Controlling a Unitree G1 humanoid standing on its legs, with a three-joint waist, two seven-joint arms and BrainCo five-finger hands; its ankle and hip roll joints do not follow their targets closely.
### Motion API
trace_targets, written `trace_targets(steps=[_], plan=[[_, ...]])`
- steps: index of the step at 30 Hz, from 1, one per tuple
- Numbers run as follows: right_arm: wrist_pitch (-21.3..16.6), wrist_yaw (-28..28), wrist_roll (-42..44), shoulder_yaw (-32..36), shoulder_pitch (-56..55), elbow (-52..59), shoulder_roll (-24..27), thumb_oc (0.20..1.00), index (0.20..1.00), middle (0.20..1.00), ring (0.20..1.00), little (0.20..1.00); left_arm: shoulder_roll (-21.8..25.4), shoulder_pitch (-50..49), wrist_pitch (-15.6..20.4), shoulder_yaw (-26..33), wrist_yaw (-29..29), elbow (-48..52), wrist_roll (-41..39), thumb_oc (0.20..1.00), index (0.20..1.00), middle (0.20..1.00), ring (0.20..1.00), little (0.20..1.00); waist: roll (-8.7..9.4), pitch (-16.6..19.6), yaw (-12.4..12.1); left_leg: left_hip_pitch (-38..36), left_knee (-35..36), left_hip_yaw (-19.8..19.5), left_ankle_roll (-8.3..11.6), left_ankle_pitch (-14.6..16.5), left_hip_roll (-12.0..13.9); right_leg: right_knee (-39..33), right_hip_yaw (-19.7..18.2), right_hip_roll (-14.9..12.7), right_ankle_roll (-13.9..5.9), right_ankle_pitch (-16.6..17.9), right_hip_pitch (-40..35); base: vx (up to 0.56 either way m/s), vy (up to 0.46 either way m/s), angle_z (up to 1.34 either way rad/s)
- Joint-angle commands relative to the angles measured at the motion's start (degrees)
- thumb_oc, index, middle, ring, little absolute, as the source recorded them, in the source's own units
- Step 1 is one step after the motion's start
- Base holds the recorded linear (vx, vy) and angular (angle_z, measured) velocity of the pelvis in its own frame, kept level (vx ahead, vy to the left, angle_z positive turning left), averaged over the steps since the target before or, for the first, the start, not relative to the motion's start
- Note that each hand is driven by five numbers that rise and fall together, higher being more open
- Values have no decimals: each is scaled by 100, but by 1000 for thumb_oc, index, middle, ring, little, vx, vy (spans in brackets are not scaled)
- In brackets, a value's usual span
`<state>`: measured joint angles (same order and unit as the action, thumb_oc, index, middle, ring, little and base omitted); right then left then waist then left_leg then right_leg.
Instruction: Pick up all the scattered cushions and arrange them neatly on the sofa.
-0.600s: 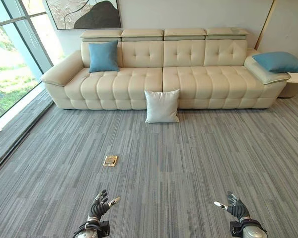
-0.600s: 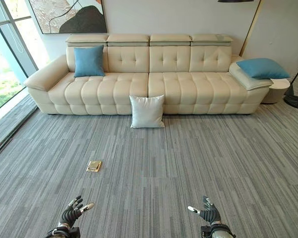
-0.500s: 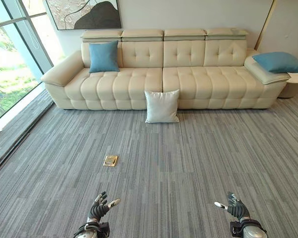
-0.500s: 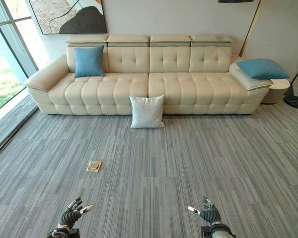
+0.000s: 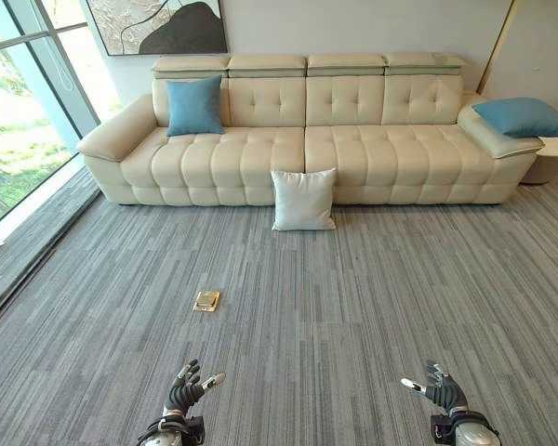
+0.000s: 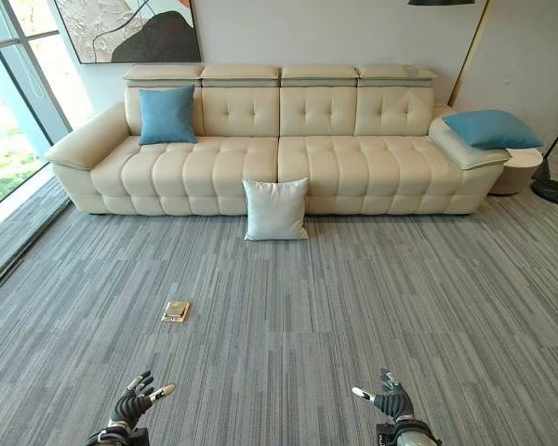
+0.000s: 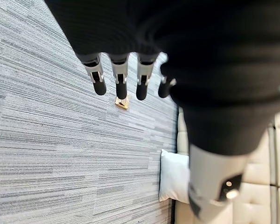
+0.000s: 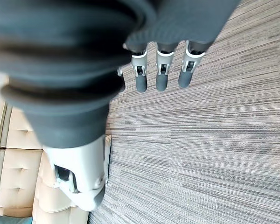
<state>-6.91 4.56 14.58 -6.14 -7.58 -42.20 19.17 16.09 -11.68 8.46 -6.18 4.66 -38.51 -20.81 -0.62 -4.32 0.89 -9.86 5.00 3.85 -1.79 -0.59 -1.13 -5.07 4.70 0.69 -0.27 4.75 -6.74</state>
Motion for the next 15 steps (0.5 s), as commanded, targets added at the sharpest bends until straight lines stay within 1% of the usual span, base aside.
trace_targets(steps=[1, 7, 15], plan=[[-130, 20, -11, 6, 325, 85, 127, 1000, 1000, 1000, 1000, 1000, 174, 382, 187, 214, 92, -77, 230, 1000, 1000, 1000, 1000, 1000, 138, -20, -34, 62, 0, -85, 232, 267, 57, 7, 73, -208, -430, -801, -261, 0, 0, 0], [-181, -15, 155, 175, 207, 185, 131, 1000, 1000, 1000, 1000, 1000, 191, 377, 243, 251, 107, 255, 189, 1000, 1000, 1000, 1000, 1000, 113, -52, -45, 70, 0, -124, 223, 284, 43, 7, 106, -214, -441, -826, -269, 26, 3, 1], [-107, -39, 135, 124, 242, 163, 138, 1000, 1000, 1000, 1000, 1000, 221, 459, 188, 248, 88, 208, 199, 1000, 1000, 1000, 1000, 1000, 108, -215, -38, 224, 0, -193, 199, 267, 15, 7, 149, -244, -443, -826, -146, 49, 25, 2]])
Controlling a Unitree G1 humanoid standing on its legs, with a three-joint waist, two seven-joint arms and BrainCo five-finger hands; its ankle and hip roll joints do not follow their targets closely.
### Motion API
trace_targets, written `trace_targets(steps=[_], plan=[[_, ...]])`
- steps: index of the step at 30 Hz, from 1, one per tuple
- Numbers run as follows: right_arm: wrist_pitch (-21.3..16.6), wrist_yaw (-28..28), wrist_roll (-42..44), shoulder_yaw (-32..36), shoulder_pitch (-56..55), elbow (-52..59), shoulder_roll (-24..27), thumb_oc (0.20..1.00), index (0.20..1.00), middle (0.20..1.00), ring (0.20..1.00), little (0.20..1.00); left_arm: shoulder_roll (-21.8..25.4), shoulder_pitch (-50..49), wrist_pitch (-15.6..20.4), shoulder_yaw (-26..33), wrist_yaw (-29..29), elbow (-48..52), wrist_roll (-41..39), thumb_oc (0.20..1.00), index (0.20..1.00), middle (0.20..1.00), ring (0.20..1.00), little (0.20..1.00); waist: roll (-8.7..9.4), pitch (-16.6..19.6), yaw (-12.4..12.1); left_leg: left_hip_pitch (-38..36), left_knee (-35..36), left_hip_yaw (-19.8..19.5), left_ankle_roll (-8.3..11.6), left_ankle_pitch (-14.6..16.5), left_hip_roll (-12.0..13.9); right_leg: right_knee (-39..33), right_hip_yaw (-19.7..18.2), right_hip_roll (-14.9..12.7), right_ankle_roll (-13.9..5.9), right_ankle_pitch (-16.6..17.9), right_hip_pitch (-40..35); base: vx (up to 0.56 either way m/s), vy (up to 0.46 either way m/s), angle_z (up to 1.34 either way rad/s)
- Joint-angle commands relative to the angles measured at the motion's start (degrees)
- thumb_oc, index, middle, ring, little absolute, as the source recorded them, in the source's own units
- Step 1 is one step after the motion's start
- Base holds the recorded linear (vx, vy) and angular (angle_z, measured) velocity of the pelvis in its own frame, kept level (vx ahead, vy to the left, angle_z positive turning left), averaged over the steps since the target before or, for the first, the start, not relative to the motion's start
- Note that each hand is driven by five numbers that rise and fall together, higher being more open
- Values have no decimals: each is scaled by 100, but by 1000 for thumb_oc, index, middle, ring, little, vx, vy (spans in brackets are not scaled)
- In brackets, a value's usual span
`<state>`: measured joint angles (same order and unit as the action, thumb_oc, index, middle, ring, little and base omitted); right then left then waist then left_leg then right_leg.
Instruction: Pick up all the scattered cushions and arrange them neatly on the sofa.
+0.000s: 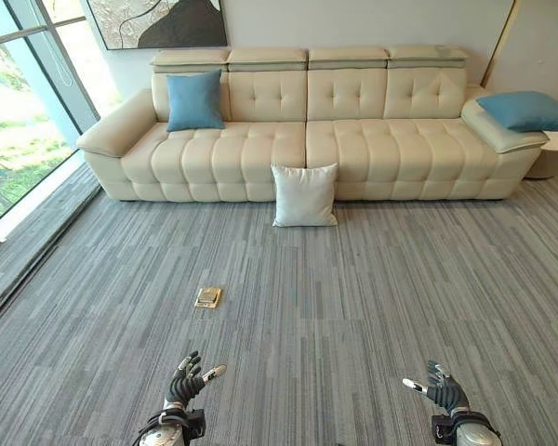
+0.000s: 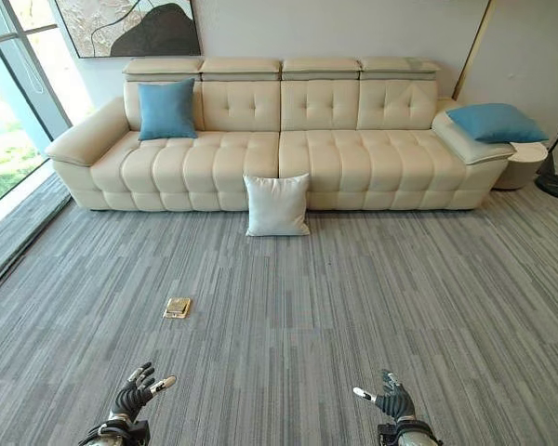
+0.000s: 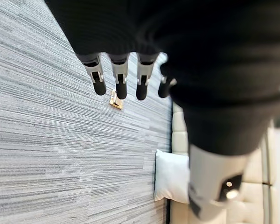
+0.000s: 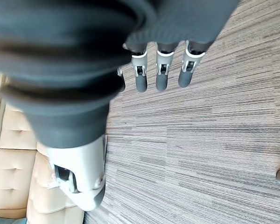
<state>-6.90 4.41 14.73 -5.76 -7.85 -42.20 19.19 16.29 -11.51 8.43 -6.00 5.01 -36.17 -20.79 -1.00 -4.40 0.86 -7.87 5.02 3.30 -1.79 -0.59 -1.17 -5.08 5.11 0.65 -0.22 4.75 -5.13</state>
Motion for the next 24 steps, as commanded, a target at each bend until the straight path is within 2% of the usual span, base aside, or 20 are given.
trace_targets(steps=[1, 12, 16, 17, 18, 19, 20, 21, 24], plan=[[-100, -25, 123, 73, 289, 181, 130, 1000, 1000, 1000, 1000, 1000, 204, 442, 186, 217, 58, -19, 195, 1000, 1000, 1000, 1000, 1000, 153, -249, -38, 58, -2, -146, 191, 265, 12, 8, 101, -237, -455, -821, -272, 59, 32, 4], [-183, 39, 368, 134, 497, 254, 112, 1000, 1000, 1000, 1000, 1000, 248, 503, 228, 238, 128, 78, 67, 1000, 1000, 1000, 1000, 1000, 227, -437, -122, 295, -2, -194, 76, 294, -42, 10, 123, -276, -470, -836, -119, 77, 47, 4], [-229, 52, 457, 173, 583, 338, 90, 1000, 1000, 1000, 1000, 1000, 303, 674, 252, 158, 183, 77, 114, 1000, 1000, 1000, 1000, 1000, 180, -512, -118, 495, -237, -261, -63, 453, -104, 1233, 163, -402, -550, -1150, 509, 80, 128, 1], [-225, 57, 436, 190, 590, 393, 71, 1000, 1000, 1000, 1000, 1000, 322, 724, 221, 131, 215, 80, 224, 1000, 1000, 1000, 1000, 1000, 149, -538, -101, 452, -205, -262, -127, 494, -135, 1793, 157, -466, -634, -1107, 810, 66, 210, -8], [-225, 58, 357, 146, 609, 435, 54, 1000, 1000, 1000, 1000, 1000, 340, 765, 212, 129, 258, 92, 298, 1000, 1000, 1000, 1000, 1000, 108, -641, -93, 312, -145, -183, -218, 543, -197, 2852, 189, -629, -784, -650, 1310, 137, 192, -20], [-207, 85, 282, 116, 594, 507, 33, 1000, 1000, 1000, 1000, 1000, 302, 789, 223, 93, 284, 83, 287, 1000, 1000, 1000, 1000, 1000, 29, -735, -70, 126, -69, -148, -202, 550, -153, 3207, 215, -626, -785, -603, 1671, 189, 122, -24], [-204, 88, 297, 134, 599, 531, 26, 1000, 1000, 1000, 1000, 1000, 289, 810, 245, 98, 301, 70, 278, 1000, 1000, 1000, 1000, 1000, 0, -756, -78, 16, -5, -64, -159, 557, -134, 2898, 326, -627, -743, -698, 1796, 339, -25, -19], [-219, 123, 336, 160, 605, 485, 26, 1000, 1000, 1000, 1000, 1000, 247, 873, 265, 69, 316, 5, 237, 1000, 1000, 1000, 1000, 1000, -80, -843, -45, -253, -2, 11, -61, 667, -96, 1756, 501, -580, -739, -485, 1732, 333, -96, -13], [-170, 159, 317, 154, 522, 417, -39, 1000, 1000, 1000, 1000, 1000, 203, 1036, 230, 24, 315, -171, 271, 1000, 1000, 1000, 1000, 1000, -52, -821, 105, -545, -2, -4, 96, 789, -43, 572, 258, -420, -889, -146, 1678, 351, -173, -3]])
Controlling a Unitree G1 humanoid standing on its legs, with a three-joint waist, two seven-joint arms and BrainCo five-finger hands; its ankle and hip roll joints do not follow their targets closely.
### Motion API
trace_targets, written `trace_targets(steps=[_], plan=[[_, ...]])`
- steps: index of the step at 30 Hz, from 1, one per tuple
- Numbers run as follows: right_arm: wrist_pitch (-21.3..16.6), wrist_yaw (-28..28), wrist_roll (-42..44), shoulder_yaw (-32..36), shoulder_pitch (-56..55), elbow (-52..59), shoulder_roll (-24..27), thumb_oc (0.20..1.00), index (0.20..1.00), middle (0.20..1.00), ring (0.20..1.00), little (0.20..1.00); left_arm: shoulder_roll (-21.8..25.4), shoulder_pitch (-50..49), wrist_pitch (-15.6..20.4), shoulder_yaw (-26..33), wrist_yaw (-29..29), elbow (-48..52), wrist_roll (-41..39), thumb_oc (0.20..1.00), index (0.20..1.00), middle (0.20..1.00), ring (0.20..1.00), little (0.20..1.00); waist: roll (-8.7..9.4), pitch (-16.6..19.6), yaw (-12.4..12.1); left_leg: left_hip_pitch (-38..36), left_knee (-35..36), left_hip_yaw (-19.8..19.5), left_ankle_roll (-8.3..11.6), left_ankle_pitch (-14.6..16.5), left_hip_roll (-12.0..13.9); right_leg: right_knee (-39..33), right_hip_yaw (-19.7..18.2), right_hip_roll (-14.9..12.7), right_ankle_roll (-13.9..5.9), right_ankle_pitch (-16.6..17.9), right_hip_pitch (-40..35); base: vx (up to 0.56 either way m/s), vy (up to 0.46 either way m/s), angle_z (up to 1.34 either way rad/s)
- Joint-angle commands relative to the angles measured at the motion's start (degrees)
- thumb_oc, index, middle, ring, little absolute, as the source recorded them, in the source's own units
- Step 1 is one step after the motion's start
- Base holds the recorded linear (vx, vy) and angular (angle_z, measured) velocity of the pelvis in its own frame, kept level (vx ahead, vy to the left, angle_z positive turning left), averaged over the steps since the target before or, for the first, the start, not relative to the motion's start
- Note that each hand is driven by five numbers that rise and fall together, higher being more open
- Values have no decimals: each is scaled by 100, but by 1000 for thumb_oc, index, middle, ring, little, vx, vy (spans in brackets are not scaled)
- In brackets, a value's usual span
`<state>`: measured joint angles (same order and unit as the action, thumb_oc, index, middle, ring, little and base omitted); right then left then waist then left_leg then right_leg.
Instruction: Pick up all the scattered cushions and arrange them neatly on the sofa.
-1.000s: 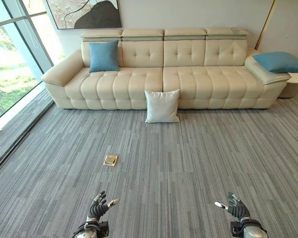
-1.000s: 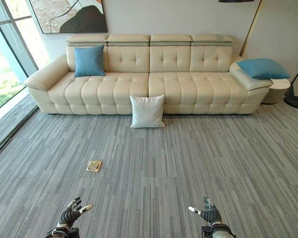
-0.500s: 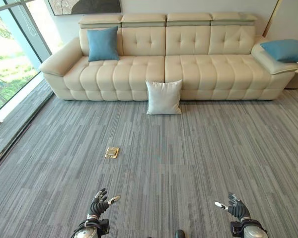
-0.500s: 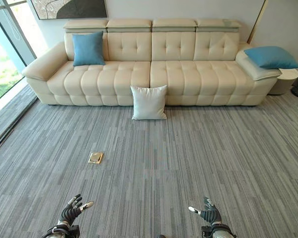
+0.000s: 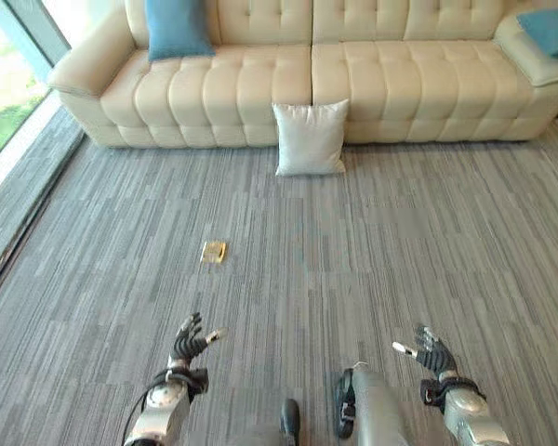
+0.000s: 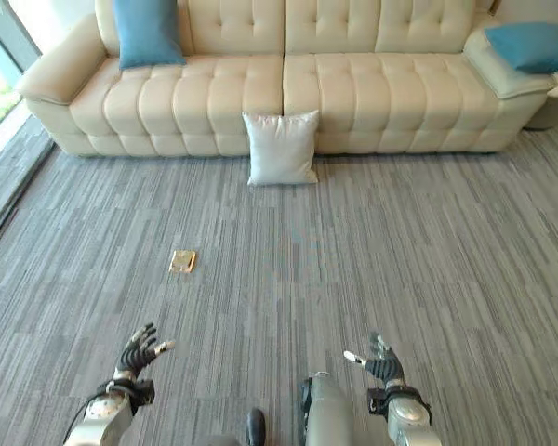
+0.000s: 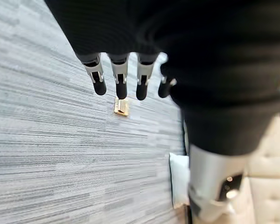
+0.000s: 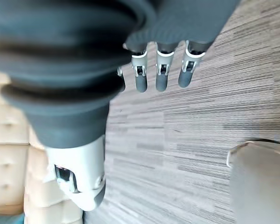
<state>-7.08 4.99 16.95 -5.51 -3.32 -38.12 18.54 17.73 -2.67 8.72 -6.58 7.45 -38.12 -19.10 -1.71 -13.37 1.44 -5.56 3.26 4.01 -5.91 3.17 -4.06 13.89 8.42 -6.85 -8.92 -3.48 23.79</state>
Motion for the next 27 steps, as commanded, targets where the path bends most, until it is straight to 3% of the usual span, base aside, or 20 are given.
trace_targets(steps=[1, 4, 9, 12, 14, 15, 16, 17, 19, 22, 25, 27], plan=[[-129, 102, 67, 117, 12, -20, 21, 1000, 1000, 1000, 1000, 1000, 32, 185, 208, 46, 82, 2, 87, 1000, 1000, 1000, 1000, 1000, 13, 116, 110, -870, 174, -90, 558, 401, 292, -1324, -118, 374, -12, 684, -1281, 362, -196, 16], [-129, 3, 117, 22, -32, -221, 8, 1000, 1000, 1000, 1000, 1000, -119, 235, 208, -28, 72, -321, 45, 1000, 1000, 1000, 1000, 1000, 25, 326, 139, -863, -253, -128, 748, 84, 457, -1402, -35, 483, 233, 649, -1676, 391, -236, 38], [-166, -56, 284, -16, -74, -189, 146, 1000, 1000, 1000, 1000, 1000, -185, 242, 191, -130, -7, -289, -105, 1000, 1000, 1000, 1000, 1000, 91, 362, 175, -207, -2178, -265, 1214, -766, 538, -1632, 28, 665, 639, 292, -2431, 328, -239, 42], [-151, -90, 260, -57, -62, -120, 227, 1000, 1000, 1000, 1000, 1000, -155, 220, 191, -157, -2, -184, -144, 1000, 1000, 1000, 1000, 1000, 200, 222, 80, 295, -3329, -393, 1231, -961, 505, -1603, -40, 717, 831, 101, -2716, 249, -179, -6], [-139, -86, 261, -46, -71, -118, 237, 1000, 1000, 1000, 1000, 1000, -156, 206, 177, -145, -16, -166, -152, 1000, 1000, 1000, 1000, 1000, 225, 190, 63, 398, -3380, -332, 1176, -911, 557, -1623, -60, 726, 861, 51, -2806, 206, -123, -9], [-140, -71, 287, -40, -77, -137, 237, 1000, 1000, 1000, 1000, 1000, -144, 174, 166, -140, -6, -122, -165, 1000, 1000, 1000, 1000, 1000, 344, 162, 38, 729, -3116, -209, 989, -676, 625, -1642, -90, 665, 890, -20, -2946, 226, -130, -14], [-140, -72, 287, -40, -78, -138, 237, 1000, 1000, 1000, 1000, 1000, -143, 172, 165, -140, -6, -121, -165, 1000, 1000, 1000, 1000, 1000, 344, 156, 34, 718, -3115, -205, 988, -671, 625, -1640, -94, 665, 889, -25, -2954, 330, -145, -15], [-154, -67, 303, -32, -83, -107, 248, 1000, 1000, 1000, 1000, 1000, -110, 138, 148, -140, -16, -84, -141, 1000, 1000, 1000, 1000, 1000, 468, 147, -2, 984, -2598, -157, 851, -373, 587, -1668, -115, 625, 878, -103, -3083, 255, -59, -11], [-160, -57, 256, -56, -104, -32, 261, 1000, 1000, 1000, 1000, 1000, -91, 84, 140, -152, -10, -14, -112, 1000, 1000, 1000, 1000, 1000, 511, 170, -1, 1089, -1692, -197, 809, -292, 576, -1643, -107, 617, 855, -229, -3146, 305, -20, 2], [-175, -44, 190, -78, -120, 11, 263, 1000, 1000, 1000, 1000, 1000, -69, 45, 110, -172, -13, -22, -4, 1000, 1000, 1000, 1000, 1000, 437, 225, 44, 1092, -36, -250, 937, -1010, 665, -1646, -39, 697, 841, -356, -3324, 352, 82, -15], [-142, -46, 114, -83, -99, 8, 256, 1000, 1000, 1000, 1000, 1000, -21, 0, 103, -93, 3, 22, 83, 1000, 1000, 1000, 1000, 1000, 394, 327, 55, 1444, 174, -227, 1126, -1051, 677, -1743, -140, 699, 716, -435, -3662, 477, 190, -16], [-97, -98, 64, -81, -126, 23, 241, 1000, 1000, 1000, 1000, 1000, -1, -72, 102, -37, -5, 48, 71, 1000, 1000, 1000, 1000, 1000, 381, 396, 29, 1328, 174, -210, 1072, -1016, 688, -1754, -250, 689, 709, -479, -3755, 382, 197, -18]])
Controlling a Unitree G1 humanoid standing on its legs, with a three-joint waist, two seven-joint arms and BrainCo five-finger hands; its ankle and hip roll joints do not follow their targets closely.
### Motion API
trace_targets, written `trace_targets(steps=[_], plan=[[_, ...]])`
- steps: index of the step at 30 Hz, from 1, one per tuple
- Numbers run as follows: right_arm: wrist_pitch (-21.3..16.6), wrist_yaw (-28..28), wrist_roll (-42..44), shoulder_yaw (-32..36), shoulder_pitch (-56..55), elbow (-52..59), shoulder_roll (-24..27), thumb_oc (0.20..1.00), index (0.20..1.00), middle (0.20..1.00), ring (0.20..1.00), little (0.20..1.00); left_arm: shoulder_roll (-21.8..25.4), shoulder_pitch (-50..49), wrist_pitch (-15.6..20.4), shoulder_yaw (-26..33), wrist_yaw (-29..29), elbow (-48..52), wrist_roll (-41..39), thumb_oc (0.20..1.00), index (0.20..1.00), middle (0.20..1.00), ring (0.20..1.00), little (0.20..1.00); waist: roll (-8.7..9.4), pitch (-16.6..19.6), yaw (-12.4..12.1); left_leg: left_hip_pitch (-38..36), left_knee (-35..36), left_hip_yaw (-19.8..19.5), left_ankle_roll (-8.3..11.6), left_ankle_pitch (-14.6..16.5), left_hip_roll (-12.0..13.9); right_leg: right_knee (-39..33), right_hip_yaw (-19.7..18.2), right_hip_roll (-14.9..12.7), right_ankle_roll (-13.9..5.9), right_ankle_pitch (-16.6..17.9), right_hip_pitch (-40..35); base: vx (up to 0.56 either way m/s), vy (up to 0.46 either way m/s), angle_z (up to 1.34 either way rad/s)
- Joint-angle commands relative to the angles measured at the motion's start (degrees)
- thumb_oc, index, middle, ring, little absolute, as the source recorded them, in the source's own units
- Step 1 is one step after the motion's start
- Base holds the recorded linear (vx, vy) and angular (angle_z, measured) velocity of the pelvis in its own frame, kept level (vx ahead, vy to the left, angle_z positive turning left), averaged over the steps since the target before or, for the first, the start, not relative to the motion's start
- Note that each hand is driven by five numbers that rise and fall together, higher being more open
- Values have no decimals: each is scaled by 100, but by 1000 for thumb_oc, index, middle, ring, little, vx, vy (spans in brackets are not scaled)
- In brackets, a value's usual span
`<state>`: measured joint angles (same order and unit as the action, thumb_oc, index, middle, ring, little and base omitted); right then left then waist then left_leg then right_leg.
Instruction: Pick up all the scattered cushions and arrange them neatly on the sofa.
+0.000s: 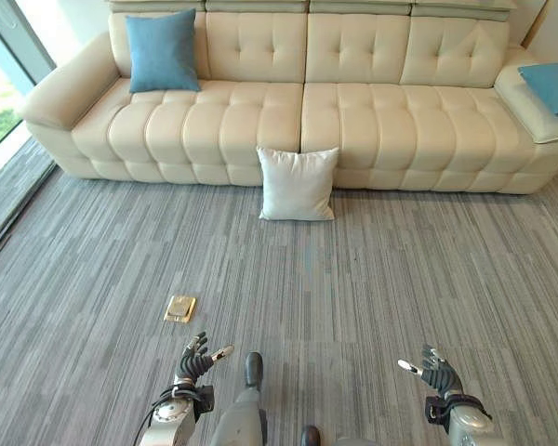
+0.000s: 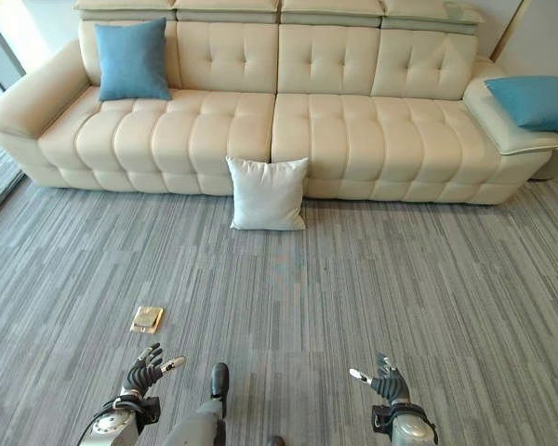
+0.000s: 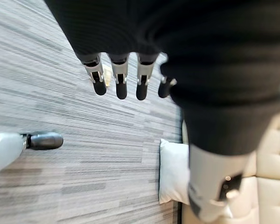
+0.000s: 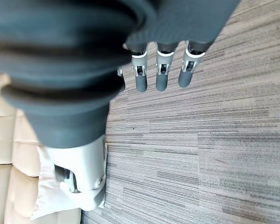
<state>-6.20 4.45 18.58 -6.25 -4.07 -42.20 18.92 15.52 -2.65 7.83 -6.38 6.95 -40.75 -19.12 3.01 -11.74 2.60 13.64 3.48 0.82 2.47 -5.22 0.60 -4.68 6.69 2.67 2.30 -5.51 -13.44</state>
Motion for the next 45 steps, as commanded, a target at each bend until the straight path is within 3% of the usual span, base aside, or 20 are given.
trace_targets(steps=[1, 6, 8, 11, 13, 14, 15, 16, 17, 21, 24, 29, 30, 32, 34, 36, 40, 42, 44, 45], plan=[[-193, -75, -142, -33, -52, 397, 148, 1000, 1000, 1000, 1000, 1000, 232, -65, 206, -49, 31, 257, 57, 1000, 1000, 1000, 1000, 1000, -102, 339, -85, -652, 152, 79, 190, -258, 138, 115, -125, -366, -486, -318, -119, 450, 283, -56], [-168, -160, -151, -39, -54, 424, 48, 1000, 1000, 1000, 1000, 1000, 360, -163, 206, -50, -25, 396, 101, 1000, 1000, 1000, 1000, 1000, 31, 494, -172, -964, 152, 286, -142, 2, -44, 732, -422, -663, -751, -134, 59, 399, 253, -30], [-138, -180, -224, -101, 17, 454, 9, 1000, 1000, 1000, 1000, 1000, 424, -184, 174, -98, -61, 531, 123, 1000, 1000, 1000, 1000, 1000, 68, 441, -215, -1145, 24, 387, -411, 365, -196, 2031, -488, -857, -943, 443, 597, 404, 346, -9], [-118, -161, -305, -129, 89, 478, -18, 1000, 1000, 1000, 1000, 1000, 455, -193, 128, -134, -55, 644, 207, 1000, 1000, 1000, 1000, 1000, -12, 255, -227, -1478, -2, 542, -621, 605, -320, 3415, -244, -1134, -1001, 1175, 1265, 233, 244, -19], [-81, -154, -359, -135, 78, 498, -11, 1000, 1000, 1000, 1000, 1000, 487, -211, 115, -168, -87, 818, 202, 1000, 1000, 1000, 1000, 1000, -114, 143, -186, -1681, 59, 560, -659, 667, -310, 3823, -150, -1152, -912, 1001, 1696, 227, 170, -6], [-86, -136, -341, -112, 78, 496, -13, 1000, 1000, 1000, 1000, 1000, 476, -181, 143, -181, -106, 792, 152, 1000, 1000, 1000, 1000, 1000, -208, 63, -176, -1819, 131, 603, -638, 692, -259, 3720, 54, -1129, -831, 663, 1959, 116, 73, -12], [-86, -136, -341, -112, 78, 496, -13, 1000, 1000, 1000, 1000, 1000, 475, -181, 143, -181, -106, 792, 152, 1000, 1000, 1000, 1000, 1000, -208, 64, -177, -1818, 131, 603, -638, 692, -259, 3720, 54, -1129, -831, 663, 1960, 266, 57, -6], [-91, -121, -313, -57, 58, 515, -10, 1000, 1000, 1000, 1000, 1000, 462, -161, 165, -160, -149, 843, 38, 1000, 1000, 1000, 1000, 1000, -318, 6, -175, -1994, 126, 689, -546, 803, -178, 2888, 505, -1195, -806, 318, 1983, 280, -5, 4], [-96, -104, -316, -43, 66, 526, -3, 1000, 1000, 1000, 1000, 1000, 466, -156, 179, -152, -163, 862, 19, 1000, 1000, 1000, 1000, 1000, -360, -54, -174, -2092, 114, 732, -514, 877, -129, 2299, 569, -1144, -834, 299, 2016, 397, -55, -23], [-76, -79, -329, 30, 40, 536, 1, 1000, 1000, 1000, 1000, 1000, 477, -68, 234, -48, -151, 941, 14, 1000, 1000, 1000, 1000, 1000, -308, -66, -116, -2383, 152, 790, -294, 1012, -80, 95, 232, -867, -1182, 976, 2107, 310, -150, -10], [-55, -57, -367, 86, 14, 551, -4, 1000, 1000, 1000, 1000, 1000, 418, -46, 264, -1, -160, 997, -75, 1000, 1000, 1000, 1000, 1000, -308, -5, -97, -2539, 152, 785, -214, 1088, -39, -32, 342, -861, -1240, 1019, 2224, 311, -180, 4], [-112, -110, -200, 55, -55, 434, 87, 1000, 1000, 1000, 1000, 1000, 94, 70, 253, -56, -264, 592, -705, 1000, 1000, 1000, 1000, 1000, -314, 204, 50, -2622, -555, 542, 94, 723, 332, 52, 322, -616, -833, 939, 1683, 442, -327, 49], [-154, -118, -94, 28, -25, 394, 148, 1000, 1000, 1000, 1000, 1000, -9, 84, 260, -14, -254, 487, -949, 1000, 1000, 1000, 1000, 1000, -277, 228, 12, -2305, -1503, 357, 243, 298, 366, -31, 375, -525, -638, 762, 1367, 342, -301, 48], [-177, -118, -83, -13, -16, 428, 215, 1000, 1000, 1000, 1000, 1000, -42, 91, 273, -4, -211, 459, -1089, 1000, 1000, 1000, 1000, 1000, -211, 149, -31, -1924, -2454, 177, 304, 71, 306, -32, 372, -490, -493, 617, 1109, 319, -275, 20], [-137, -139, -113, -65, -8, 436, 254, 1000, 1000, 1000, 1000, 1000, -76, 105, 246, 20, -183, 453, -1158, 1000, 1000, 1000, 1000, 1000, -145, 56, -103, -1597, -3094, 84, 305, -14, 304, -32, 363, -456, -364, 450, 884, 241, -201, -19], [-117, -122, -135, -80, 10, 426, 284, 1000, 1000, 1000, 1000, 1000, -77, 99, 232, 7, -173, 478, -1188, 1000, 1000, 1000, 1000, 1000, -114, 10, -150, -1444, -3114, 31, 258, 85, 248, -32, 351, -468, -335, 394, 815, 252, -170, -17], [-96, -135, -117, -111, -35, 462, 296, 1000, 1000, 1000, 1000, 1000, -45, 20, 192, -76, -198, 482, -1079, 1000, 1000, 1000, 1000, 1000, 35, -27, -169, -1019, -1960, 198, 53, 529, 177, 34, 404, -524, -302, 120, 571, 288, -89, 0], [-92, -123, -133, -133, -64, 494, 294, 1000, 1000, 1000, 1000, 1000, -42, -20, 176, -82, -176, 489, -1065, 1000, 1000, 1000, 1000, 1000, 47, -14, -172, -1038, -1431, 135, 31, 541, 137, 65, 409, -529, -307, 35, 517, 243, 14, -5], [-96, -152, -202, -199, -108, 480, 286, 1000, 1000, 1000, 1000, 1000, -33, -90, 156, -79, -172, 456, -994, 1000, 1000, 1000, 1000, 1000, -40, 26, -146, -928, -18, -24, 158, -161, 217, 64, 454, -425, -311, -135, 318, 438, 107, -16], [-95, -152, -227, -207, -130, 486, 278, 1000, 1000, 1000, 1000, 1000, -14, -103, 161, -68, -168, 478, -973, 1000, 1000, 1000, 1000, 1000, -47, 33, -131, -870, 152, 49, 202, -222, 243, 51, 467, -401, -316, -151, 281, 389, 164, -7]])
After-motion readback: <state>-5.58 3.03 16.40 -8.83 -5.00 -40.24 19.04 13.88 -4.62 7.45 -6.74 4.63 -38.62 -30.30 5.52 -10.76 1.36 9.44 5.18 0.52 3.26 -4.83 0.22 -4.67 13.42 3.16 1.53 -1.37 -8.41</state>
